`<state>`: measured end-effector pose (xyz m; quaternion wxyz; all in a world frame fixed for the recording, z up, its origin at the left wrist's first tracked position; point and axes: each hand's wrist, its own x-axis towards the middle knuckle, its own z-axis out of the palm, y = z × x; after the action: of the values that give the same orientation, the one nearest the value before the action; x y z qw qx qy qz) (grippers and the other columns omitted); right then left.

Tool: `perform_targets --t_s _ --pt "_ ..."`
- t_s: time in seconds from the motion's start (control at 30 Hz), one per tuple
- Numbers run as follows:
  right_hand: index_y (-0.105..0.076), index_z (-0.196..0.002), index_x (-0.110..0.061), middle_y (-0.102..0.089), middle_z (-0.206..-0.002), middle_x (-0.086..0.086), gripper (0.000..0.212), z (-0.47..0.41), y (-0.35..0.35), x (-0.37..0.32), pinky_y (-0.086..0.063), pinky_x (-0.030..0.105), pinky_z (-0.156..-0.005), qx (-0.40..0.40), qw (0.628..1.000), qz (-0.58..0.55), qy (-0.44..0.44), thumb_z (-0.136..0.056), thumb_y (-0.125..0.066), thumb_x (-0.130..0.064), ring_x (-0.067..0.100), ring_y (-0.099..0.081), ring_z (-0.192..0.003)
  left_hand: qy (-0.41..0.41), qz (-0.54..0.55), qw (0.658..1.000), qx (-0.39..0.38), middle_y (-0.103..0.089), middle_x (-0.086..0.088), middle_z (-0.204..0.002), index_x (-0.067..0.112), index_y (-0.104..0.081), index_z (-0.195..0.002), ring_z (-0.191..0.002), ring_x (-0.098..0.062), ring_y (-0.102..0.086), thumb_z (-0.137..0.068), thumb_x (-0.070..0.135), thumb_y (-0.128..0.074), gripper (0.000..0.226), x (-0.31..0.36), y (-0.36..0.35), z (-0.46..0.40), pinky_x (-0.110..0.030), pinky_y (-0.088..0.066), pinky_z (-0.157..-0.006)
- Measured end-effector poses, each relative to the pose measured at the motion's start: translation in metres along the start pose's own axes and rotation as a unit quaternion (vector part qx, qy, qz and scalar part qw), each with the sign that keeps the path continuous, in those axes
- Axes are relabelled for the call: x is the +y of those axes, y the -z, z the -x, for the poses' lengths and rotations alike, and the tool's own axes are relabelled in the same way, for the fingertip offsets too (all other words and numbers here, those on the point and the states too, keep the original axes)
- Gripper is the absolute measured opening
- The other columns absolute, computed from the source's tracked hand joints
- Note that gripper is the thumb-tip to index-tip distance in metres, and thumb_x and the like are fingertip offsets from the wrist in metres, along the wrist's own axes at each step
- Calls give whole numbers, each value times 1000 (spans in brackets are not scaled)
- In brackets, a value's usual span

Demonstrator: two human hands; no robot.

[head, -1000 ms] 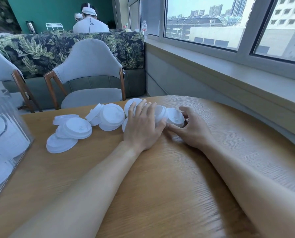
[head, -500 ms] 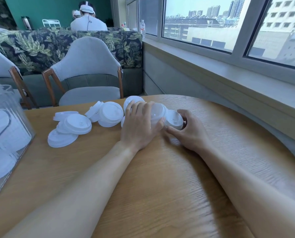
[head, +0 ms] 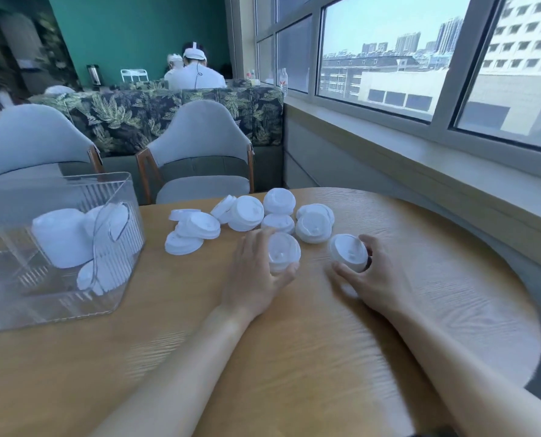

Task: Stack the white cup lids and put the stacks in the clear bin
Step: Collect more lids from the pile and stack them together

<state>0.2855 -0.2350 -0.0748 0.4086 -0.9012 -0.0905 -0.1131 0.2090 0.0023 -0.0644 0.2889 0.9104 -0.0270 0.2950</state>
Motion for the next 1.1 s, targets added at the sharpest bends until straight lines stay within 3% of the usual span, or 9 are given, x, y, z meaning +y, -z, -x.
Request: perform_targets --t_s 0.13,0.37,0.6,0.73,0.83,0.97,1.1 --pt "-43 -140 -31 -56 -130 -9 81 31 2 -12 -48 42 -97 -29 999 21 23 -72 -77 -60 16 -53 -120 37 15 999 -8 -47 9 -140 24 -42 -145 -128 -9 -41 -83 50 -77 76 -3 26 28 -21 -34 -101" --pt "-38 -143 -33 -50 -125 -16 97 71 -13 -32 -42 42 -105 -86 994 15 68 -60 -62 -78 11 -43 -126 87 17 995 -42 -46 11 -144 28 -37 -151 -133 -8 -41 -84 50 -78 82 -14 61 64 -24 -35 -107" --pt "-37 -140 -39 -51 -128 -22 84 94 -13 -55 -41 33 -105 -132 980 70 131 -70 -64 -77 5 -43 -129 134 21 986 -93 -50 12 -146 40 -32 -148 -131 -8 -50 -79 60 -79 86 -23 75 81 -32 -43 -108" --pt "-40 -136 -39 -44 -118 -28 75 96 -11 -62 -33 24 -95 -133 977 95 140 -75 -66 -74 3 -41 -128 138 32 983 -118 -46 15 -154 40 -31 -152 -140 -8 -45 -78 63 -77 90 -24 81 83 -35 -40 -114" --pt "-40 -135 -41 -47 -121 -27 76 94 -12 -61 -34 25 -99 -138 976 91 139 -73 -65 -78 2 -41 -126 147 17 980 -133 -43 16 -154 42 -29 -154 -139 -9 -43 -76 68 -74 94 -25 83 83 -38 -40 -113" --pt "-40 -136 -41 -50 -126 -26 79 94 -12 -56 -39 30 -104 -135 978 66 142 -70 -68 -75 1 -41 -126 141 -18 985 -103 -47 17 -147 38 -33 -153 -137 -13 -45 -79 57 -72 86 -22 84 83 -39 -41 -111" --pt "-41 -138 -40 -52 -124 -25 69 96 -11 -54 -38 29 -102 -135 979 56 141 -76 -65 -59 2 -43 -128 131 -49 987 -82 -52 15 -146 36 -39 -151 -133 -16 -47 -81 49 -66 76 -19 85 84 -36 -39 -110"
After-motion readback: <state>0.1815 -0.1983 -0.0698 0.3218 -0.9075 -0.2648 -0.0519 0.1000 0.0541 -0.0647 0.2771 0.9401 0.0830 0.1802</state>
